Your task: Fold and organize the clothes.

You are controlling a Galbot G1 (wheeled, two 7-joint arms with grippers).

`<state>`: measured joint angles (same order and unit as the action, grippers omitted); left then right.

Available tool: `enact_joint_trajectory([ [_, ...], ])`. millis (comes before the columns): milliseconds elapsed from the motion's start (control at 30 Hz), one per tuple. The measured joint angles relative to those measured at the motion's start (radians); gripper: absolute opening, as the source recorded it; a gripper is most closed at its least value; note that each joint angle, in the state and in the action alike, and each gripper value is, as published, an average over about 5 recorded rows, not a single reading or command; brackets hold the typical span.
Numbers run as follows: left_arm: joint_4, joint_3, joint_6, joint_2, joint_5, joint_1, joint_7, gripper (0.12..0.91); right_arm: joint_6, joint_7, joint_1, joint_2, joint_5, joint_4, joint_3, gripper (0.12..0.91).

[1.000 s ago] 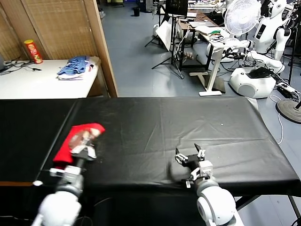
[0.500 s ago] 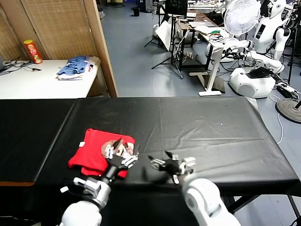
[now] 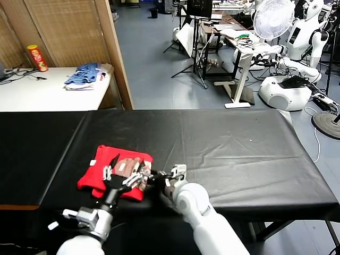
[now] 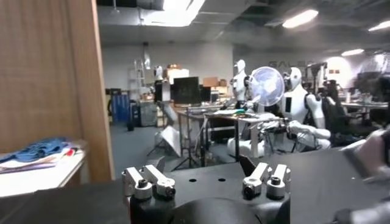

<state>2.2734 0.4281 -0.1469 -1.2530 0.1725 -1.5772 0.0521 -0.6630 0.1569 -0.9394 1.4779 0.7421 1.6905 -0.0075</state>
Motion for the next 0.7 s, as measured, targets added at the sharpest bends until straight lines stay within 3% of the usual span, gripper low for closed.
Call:
enact_joint_trajectory([
  [133, 0.005, 0.02, 0.012, -0.002, -0.006, -0.021, 0.005, 0.798, 0.068, -0.089, 0.022, -0.019, -0.129, -0.025, -0.004, 0.276],
  [233, 0.002, 0.03, 0.025, -0.003, -0.022, -0.034, 0.008, 0.798, 0.131, -0.16, 0.042, -0.052, -0.267, -0.037, 0.001, 0.152],
  [367, -0.014, 0.037, 0.046, -0.004, -0.046, -0.048, 0.027, 0.798, 0.219, -0.238, 0.064, -0.125, -0.455, -0.047, 0.014, 0.13],
  [433, -0.024, 0.039, 0.052, -0.003, -0.055, -0.054, 0.041, 0.798, 0.256, -0.257, 0.064, -0.172, -0.512, -0.039, 0.021, 0.158],
  [500, -0.035, 0.042, 0.055, -0.003, -0.056, -0.062, 0.052, 0.798, 0.29, -0.262, 0.055, -0.221, -0.545, -0.022, 0.031, 0.234],
  [700, -0.069, 0.051, 0.085, 0.009, -0.068, -0.089, 0.069, 0.798, 0.376, -0.2, -0.042, -0.345, -0.582, 0.083, 0.087, 0.564],
])
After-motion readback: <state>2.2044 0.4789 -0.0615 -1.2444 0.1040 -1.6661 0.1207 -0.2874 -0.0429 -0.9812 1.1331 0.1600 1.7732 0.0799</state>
